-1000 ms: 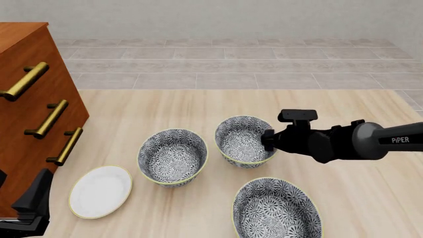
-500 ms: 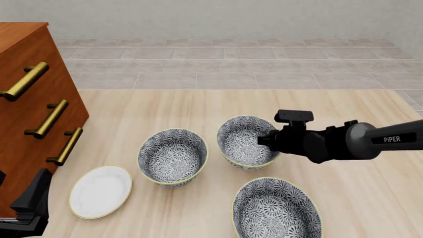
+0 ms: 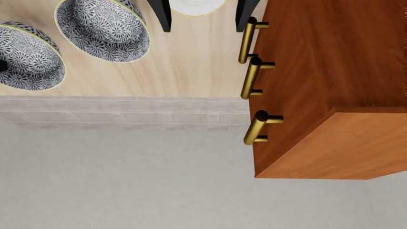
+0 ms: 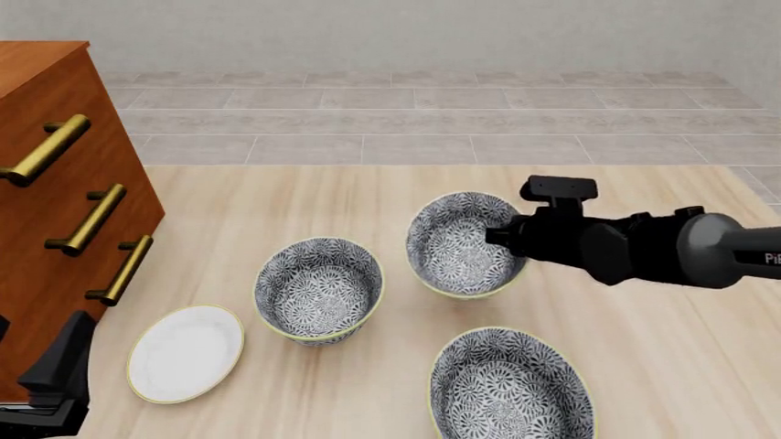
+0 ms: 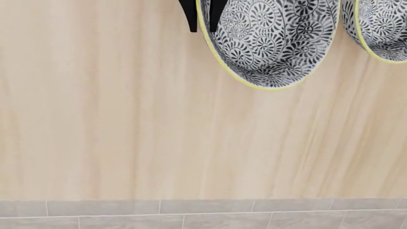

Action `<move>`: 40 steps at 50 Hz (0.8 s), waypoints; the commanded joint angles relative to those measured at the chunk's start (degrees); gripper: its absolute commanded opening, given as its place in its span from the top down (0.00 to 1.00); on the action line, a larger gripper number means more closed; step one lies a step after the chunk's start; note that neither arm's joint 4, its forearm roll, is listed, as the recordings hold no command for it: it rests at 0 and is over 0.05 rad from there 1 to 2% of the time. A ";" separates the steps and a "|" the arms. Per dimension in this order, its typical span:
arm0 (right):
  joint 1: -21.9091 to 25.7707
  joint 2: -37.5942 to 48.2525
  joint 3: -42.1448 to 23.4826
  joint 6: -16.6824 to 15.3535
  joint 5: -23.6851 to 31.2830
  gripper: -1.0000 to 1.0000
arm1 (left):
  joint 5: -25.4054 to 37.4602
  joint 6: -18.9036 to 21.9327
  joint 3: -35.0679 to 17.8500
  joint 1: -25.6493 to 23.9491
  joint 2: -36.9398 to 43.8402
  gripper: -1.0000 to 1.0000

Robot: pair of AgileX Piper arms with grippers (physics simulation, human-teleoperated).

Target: Stack the bowl at the front on the bowl in the middle.

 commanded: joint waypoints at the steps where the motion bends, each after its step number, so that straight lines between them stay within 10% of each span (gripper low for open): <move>1: 0.00 -5.23 -1.36 0.37 3.12 1.00 | -0.01 -0.09 -0.06 0.16 -0.15 0.00; 40: 8.13 -10.08 -7.98 2.68 9.65 1.00 | -0.74 0.69 -0.90 -0.49 -0.31 0.00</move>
